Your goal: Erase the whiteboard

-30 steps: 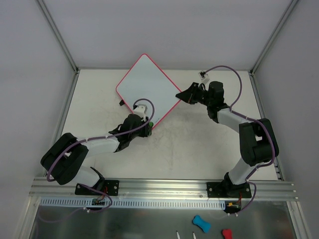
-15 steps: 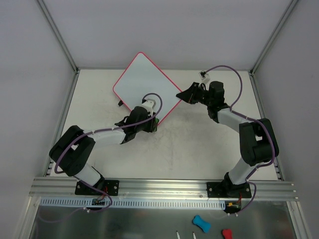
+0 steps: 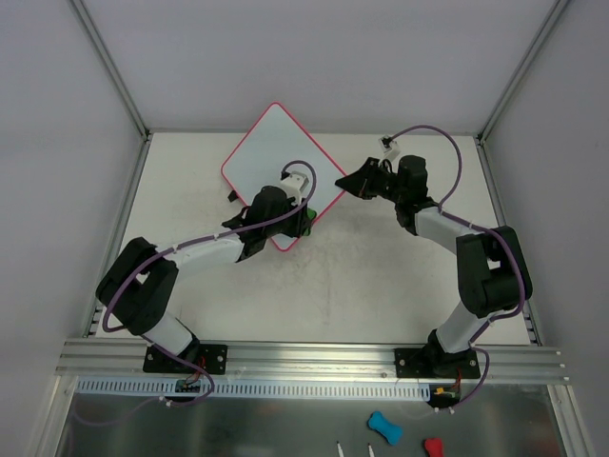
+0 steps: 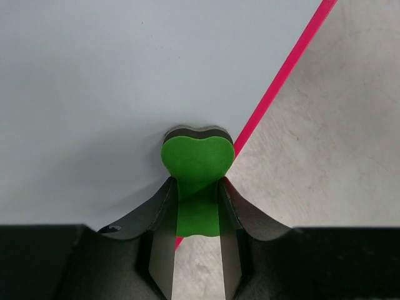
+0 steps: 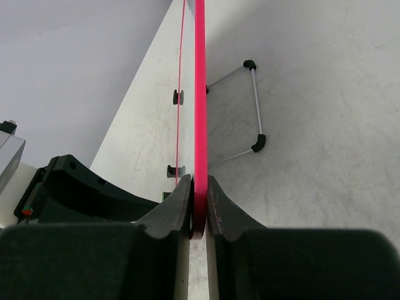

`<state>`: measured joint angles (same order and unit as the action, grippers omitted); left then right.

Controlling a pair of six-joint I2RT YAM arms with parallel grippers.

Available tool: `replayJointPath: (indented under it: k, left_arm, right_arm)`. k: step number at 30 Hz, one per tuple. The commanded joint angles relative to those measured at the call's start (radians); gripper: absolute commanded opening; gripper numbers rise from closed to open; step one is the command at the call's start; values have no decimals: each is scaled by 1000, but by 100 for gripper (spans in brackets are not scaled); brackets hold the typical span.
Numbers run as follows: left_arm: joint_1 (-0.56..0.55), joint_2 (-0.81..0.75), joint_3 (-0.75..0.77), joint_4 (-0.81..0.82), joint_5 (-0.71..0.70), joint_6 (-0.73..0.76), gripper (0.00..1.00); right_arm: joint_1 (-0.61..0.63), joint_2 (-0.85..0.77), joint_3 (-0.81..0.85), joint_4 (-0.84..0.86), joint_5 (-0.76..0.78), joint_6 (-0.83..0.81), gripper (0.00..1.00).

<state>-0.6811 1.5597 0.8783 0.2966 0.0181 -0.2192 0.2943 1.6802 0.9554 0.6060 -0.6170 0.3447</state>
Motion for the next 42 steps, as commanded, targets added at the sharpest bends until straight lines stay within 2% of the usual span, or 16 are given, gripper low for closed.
replayJointPath:
  k: [1, 10, 11, 15, 20, 24, 27, 30, 34, 38, 42]
  left_arm:
    - [-6, 7, 15, -19, 5, 30, 0]
    - [-3, -47, -182, 19, -49, -49, 0]
    - [12, -53, -200, 18, -73, -74, 0]
    - [115, -84, -294, 30, -27, -199, 0]
    - [228, -124, -361, 36, 31, -252, 0]
    - [244, -150, -352, 32, 59, -252, 0]
    - [244, -240, -363, 38, 97, -259, 0]
    - [244, -409, -394, 36, 101, -258, 0]
    - [244, -633, -374, -115, 33, -264, 0]
    - [245, -724, -354, -339, -119, -319, 0]
    - [247, -750, -409, -421, -167, -384, 0]
  right_arm:
    - [31, 18, 23, -26, -47, -50, 0]
    - [32, 15, 22, -26, -49, -49, 0]
    - [31, 13, 20, -26, -49, -50, 0]
    - [31, 12, 19, -26, -49, -49, 0]
    - [31, 13, 20, -25, -49, -46, 0]
    - [31, 13, 20, -26, -49, -47, 0]
    - [29, 13, 19, -26, -46, -49, 0]
    - [29, 16, 19, -26, -44, -49, 0]
    - [29, 22, 23, -25, -46, -42, 0]
    - [29, 26, 23, -25, -47, -42, 0]
    - [28, 32, 25, -25, -47, -39, 0]
